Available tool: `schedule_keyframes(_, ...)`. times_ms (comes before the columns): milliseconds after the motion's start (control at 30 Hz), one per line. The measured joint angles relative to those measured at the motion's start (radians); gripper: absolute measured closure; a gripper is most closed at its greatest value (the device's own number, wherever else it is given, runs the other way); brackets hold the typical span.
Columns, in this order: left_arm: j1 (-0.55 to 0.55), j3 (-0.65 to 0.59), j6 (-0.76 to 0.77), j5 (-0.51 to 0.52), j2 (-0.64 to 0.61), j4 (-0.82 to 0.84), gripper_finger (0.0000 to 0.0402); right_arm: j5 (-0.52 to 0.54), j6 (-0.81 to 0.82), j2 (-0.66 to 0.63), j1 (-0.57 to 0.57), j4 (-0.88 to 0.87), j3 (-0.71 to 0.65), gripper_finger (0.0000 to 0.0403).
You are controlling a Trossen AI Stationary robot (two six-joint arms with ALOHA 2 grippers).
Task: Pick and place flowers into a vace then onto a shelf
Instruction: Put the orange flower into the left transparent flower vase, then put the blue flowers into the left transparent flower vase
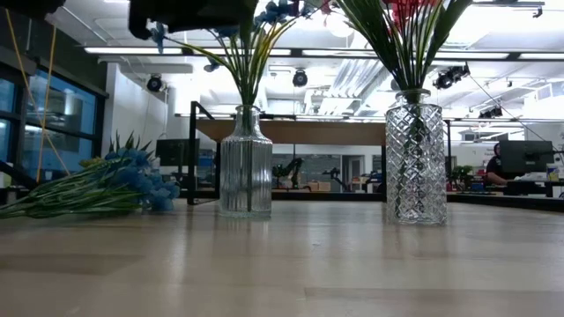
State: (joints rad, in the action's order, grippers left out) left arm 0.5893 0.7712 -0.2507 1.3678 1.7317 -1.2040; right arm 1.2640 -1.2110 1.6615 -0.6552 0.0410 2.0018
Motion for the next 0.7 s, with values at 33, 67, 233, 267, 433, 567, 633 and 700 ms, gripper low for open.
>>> schedule_keyframes(33, 0.005, 0.0, -0.016, 0.022, 0.0, -0.001, 0.0263, -0.001, 0.0, 0.0, 0.0, 0.0, 0.0, 0.032)
schedule_keyframes(67, 0.009, 0.0, -0.028, 0.041, 0.0, -0.004, 0.0263, -0.001, 0.0, 0.0, 0.0, 0.0, 0.0, 0.032)
schedule_keyframes(233, 0.022, 0.001, -0.035, 0.101, 0.0, -0.004, 0.0263, -0.005, 0.0, 0.0, 0.0, 0.0, 0.0, 0.032)
schedule_keyframes(267, 0.022, 0.001, -0.035, 0.107, 0.0, -0.004, 0.0263, -0.006, 0.0, 0.0, 0.0, 0.0, 0.0, 0.032)
schedule_keyframes(433, 0.022, 0.001, -0.033, 0.108, 0.0, -0.006, 0.0263, -0.006, 0.0, 0.0, 0.0, 0.0, 0.0, 0.032)
schedule_keyframes(567, 0.043, 0.001, -0.032, 0.126, 0.0, -0.017, 0.0263, -0.006, -0.001, 0.0, 0.0, 0.0, 0.0, 0.032)
schedule_keyframes(633, 0.062, 0.001, -0.033, 0.163, 0.0, -0.02, 0.0263, -0.006, -0.001, 0.0, 0.0, 0.0, 0.0, 0.032)
schedule_keyframes(700, 0.086, 0.0, -0.033, 0.201, 0.0, -0.021, 0.0263, -0.006, 0.0, 0.0, 0.0, 0.0, 0.0, 0.032)
